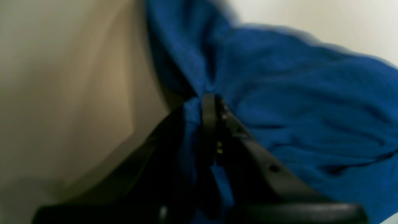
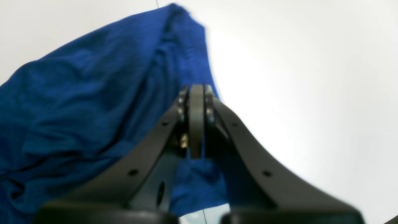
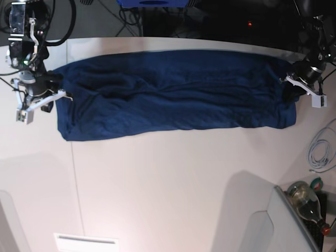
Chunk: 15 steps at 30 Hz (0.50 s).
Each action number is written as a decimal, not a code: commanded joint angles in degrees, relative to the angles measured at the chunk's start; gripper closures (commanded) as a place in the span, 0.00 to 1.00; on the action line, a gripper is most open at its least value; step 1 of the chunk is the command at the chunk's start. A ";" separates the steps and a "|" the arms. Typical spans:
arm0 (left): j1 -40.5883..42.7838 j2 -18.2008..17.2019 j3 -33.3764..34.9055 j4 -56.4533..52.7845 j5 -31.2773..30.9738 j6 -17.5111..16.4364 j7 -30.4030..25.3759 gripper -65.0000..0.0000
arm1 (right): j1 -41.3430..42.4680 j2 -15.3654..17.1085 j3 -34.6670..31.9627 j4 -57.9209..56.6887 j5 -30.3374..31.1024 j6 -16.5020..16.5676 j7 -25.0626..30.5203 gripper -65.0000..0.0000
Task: Layout the t-shirt on the table in an organized manner, then fold the t-shirt properly
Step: 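Move the left gripper inward along the strip and grasp its edge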
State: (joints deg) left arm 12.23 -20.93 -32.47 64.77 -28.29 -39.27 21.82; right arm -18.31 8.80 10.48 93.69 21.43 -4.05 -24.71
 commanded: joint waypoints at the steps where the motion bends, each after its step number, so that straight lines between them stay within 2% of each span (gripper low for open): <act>1: 1.00 -0.74 -0.10 2.70 -0.85 -0.73 -0.86 1.00 | 0.33 0.57 0.20 1.21 0.15 0.05 1.19 0.99; 5: 5.40 1.28 0.07 11.14 -0.85 4.32 -0.86 1.00 | 0.33 0.57 0.20 1.21 0.15 0.05 1.19 0.99; 9: 9.00 4.00 2.01 19.40 0.12 5.11 -0.77 1.00 | 0.42 0.57 0.20 1.21 0.15 0.05 1.19 0.99; 11: 10.06 4.71 5.17 23.01 4.07 5.20 -0.77 1.00 | 0.50 0.57 0.20 1.12 0.15 0.05 1.19 0.99; 15: 10.06 9.02 9.48 27.14 13.04 5.20 -0.77 1.00 | 0.50 0.57 0.20 1.12 0.15 0.05 1.19 0.99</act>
State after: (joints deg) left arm 22.24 -11.09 -22.74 90.87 -14.13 -33.78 22.09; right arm -18.13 8.82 10.48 93.73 21.43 -4.05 -24.67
